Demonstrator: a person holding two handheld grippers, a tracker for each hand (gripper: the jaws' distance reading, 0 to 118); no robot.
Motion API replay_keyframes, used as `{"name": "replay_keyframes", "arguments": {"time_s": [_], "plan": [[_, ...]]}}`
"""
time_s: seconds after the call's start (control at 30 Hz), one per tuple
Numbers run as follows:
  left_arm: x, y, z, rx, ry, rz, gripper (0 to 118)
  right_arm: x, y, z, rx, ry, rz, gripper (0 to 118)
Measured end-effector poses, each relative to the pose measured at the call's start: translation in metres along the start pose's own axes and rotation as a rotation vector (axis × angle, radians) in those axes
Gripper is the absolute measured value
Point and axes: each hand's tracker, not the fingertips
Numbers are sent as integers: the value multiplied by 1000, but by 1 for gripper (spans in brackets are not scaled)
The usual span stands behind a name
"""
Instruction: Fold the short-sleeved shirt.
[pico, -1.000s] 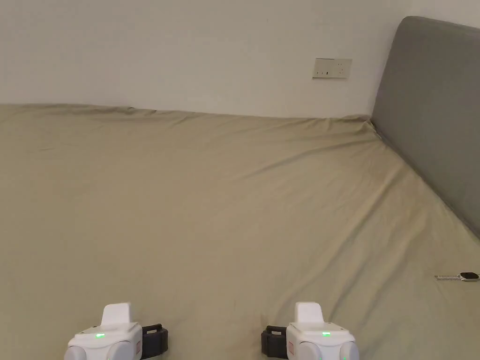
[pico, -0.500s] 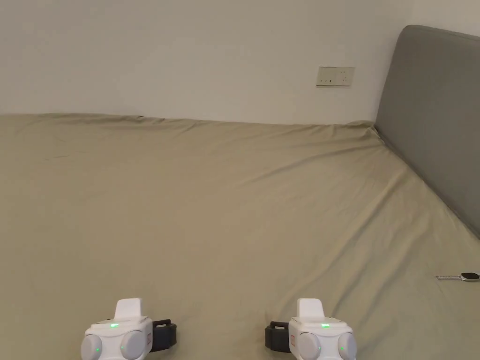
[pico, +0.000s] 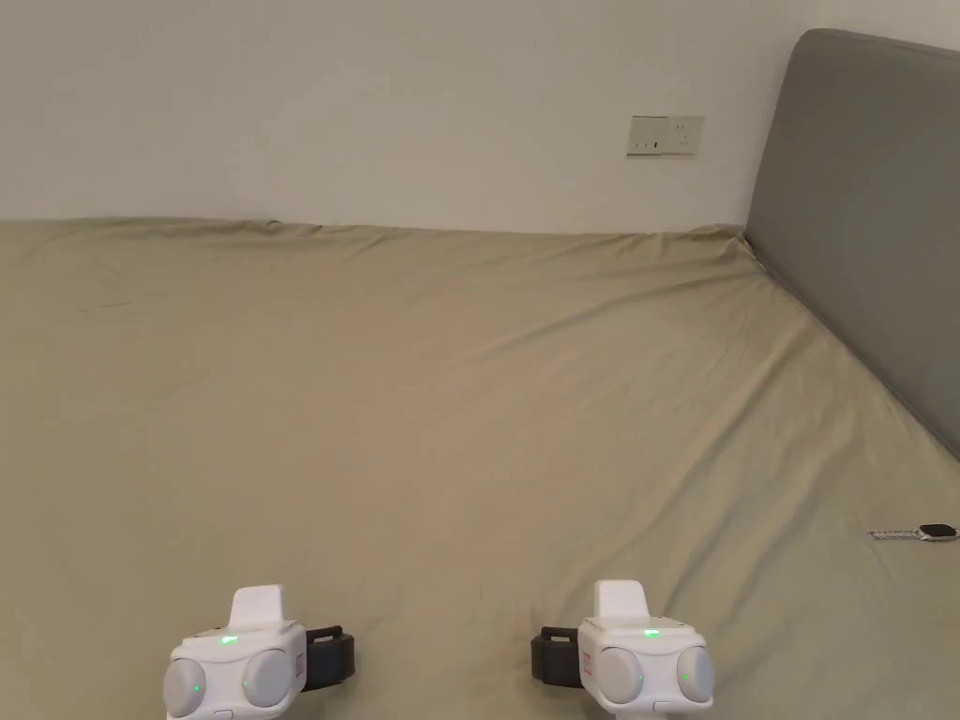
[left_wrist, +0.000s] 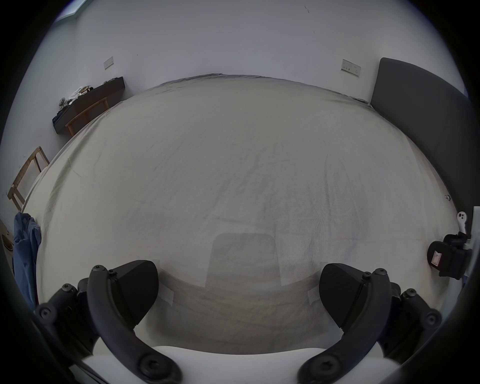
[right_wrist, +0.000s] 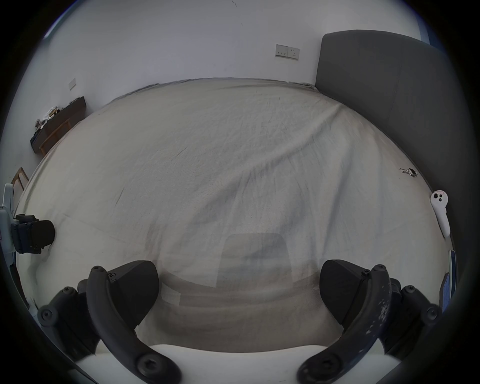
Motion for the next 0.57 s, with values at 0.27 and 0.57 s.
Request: {"name": "replay_keyframes", "arguments": {"time_s": [0.27,0.57], "plan": [[0,0,1,0,0,0,118,0,-1,0,0,0,0,118],[1,0,0,0,0,0,118,0,-1,2,1,0,0,118]]}}
